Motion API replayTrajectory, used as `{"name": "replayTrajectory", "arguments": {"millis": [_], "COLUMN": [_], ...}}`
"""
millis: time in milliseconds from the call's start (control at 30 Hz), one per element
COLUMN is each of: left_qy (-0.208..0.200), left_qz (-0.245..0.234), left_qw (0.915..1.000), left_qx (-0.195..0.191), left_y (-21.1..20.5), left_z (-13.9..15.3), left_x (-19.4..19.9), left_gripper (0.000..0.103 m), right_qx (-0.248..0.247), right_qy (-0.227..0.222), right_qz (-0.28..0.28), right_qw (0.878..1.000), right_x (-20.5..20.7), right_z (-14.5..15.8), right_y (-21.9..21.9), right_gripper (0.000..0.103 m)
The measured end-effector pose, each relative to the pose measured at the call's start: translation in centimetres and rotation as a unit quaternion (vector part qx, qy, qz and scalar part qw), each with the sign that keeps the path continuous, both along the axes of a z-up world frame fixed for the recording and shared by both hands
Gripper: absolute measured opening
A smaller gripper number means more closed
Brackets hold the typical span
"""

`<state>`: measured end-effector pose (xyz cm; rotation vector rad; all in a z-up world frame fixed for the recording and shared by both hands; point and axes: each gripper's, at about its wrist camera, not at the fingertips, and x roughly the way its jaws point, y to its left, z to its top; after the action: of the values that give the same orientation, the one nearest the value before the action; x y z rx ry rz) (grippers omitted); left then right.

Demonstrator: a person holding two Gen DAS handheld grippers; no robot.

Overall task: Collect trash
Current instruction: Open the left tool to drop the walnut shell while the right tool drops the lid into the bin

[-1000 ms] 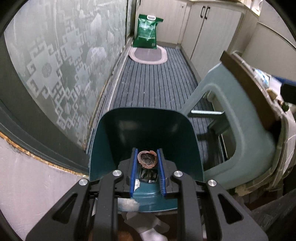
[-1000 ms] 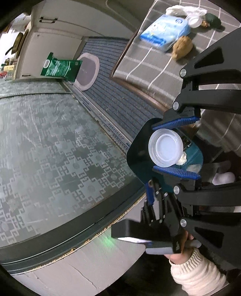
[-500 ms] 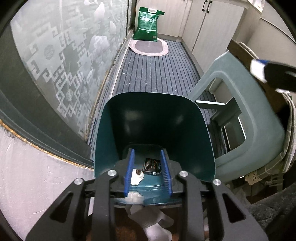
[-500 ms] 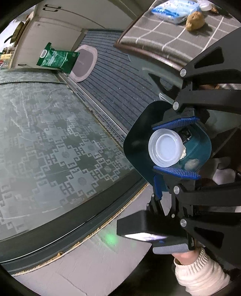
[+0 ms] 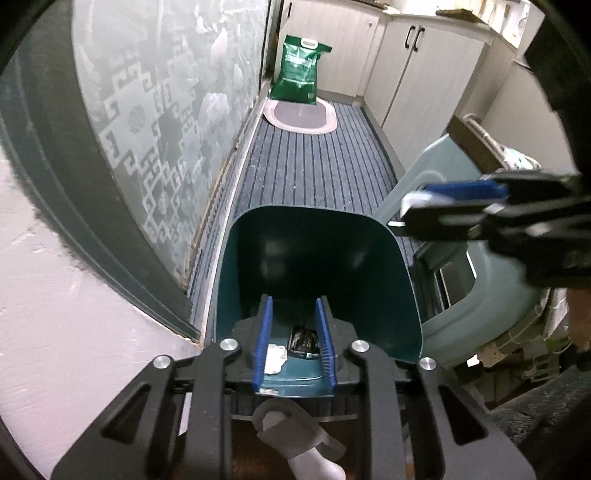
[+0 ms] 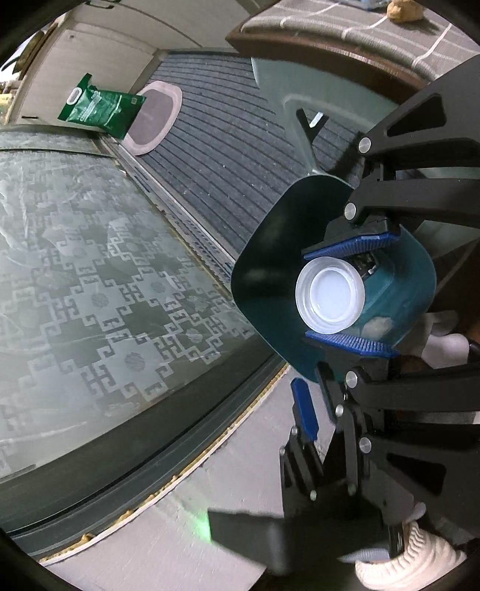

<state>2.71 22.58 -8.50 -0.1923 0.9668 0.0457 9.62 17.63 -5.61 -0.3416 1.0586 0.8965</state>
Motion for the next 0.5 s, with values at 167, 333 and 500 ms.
{"name": "replayTrajectory", "arguments": {"millis": [167, 333, 500], "left_qy": [-0.025, -0.050, -0.070], "left_qz": [0.009, 0.019, 0.025], "left_qw": [0.9996, 0.9985, 0.9971], "left_qx": [0.007, 0.010, 0.015], "left_y": [0.2, 0.8, 0.8], "left_z": [1.8, 3.6, 5.1], "left_x": [-0.9, -1.9, -3.0], "left_gripper": [0.023, 0.018, 0.016], "right_qx": [-0.018, -0.042, -0.065], "right_qy": [0.007, 0.010, 0.014], "right_qz": [-0.001, 0.000, 0.003], "right_qw": [1.000, 0.999, 0.998], "right_x": [0.2, 0.3, 0.4], "right_z": [-1.6, -3.4, -5.1], "right_y": [0.7, 1.2, 1.4], "right_gripper": [0.040, 0.040, 0.040]}}
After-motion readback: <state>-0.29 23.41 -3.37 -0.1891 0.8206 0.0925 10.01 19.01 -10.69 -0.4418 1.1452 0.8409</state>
